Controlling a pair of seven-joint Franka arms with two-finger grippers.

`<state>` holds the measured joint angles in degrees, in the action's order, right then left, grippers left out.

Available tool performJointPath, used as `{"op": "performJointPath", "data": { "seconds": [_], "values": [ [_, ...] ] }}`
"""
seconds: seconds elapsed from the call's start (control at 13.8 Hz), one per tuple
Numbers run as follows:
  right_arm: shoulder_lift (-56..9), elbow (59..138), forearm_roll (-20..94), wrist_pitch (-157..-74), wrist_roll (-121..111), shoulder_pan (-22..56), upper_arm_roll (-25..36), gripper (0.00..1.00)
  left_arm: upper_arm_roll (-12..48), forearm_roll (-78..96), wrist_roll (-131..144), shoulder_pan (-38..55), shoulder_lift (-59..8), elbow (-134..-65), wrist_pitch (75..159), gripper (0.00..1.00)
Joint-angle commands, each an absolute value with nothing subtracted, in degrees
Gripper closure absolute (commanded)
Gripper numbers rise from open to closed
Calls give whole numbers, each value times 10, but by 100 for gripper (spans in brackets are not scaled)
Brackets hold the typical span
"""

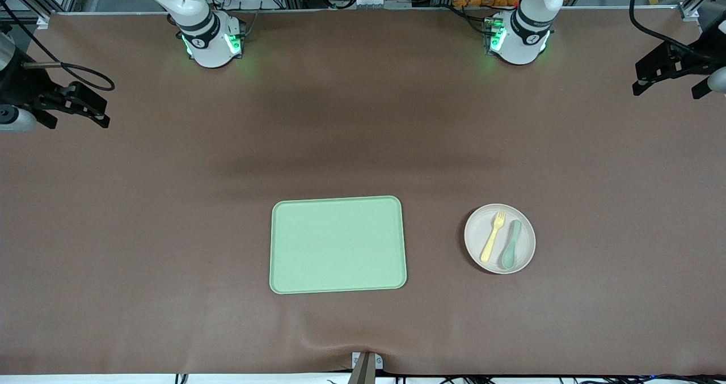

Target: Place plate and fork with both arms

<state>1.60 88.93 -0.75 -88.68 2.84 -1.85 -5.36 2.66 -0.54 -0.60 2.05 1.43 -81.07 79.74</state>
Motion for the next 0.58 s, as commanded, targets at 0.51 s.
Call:
{"op": "performJointPath", "data": {
  "seconds": [0.51],
  "values": [
    [11,879,-5,-879,23,-20,-55,0,38,-18,-16,21,18,-810,787,0]
  ]
}}
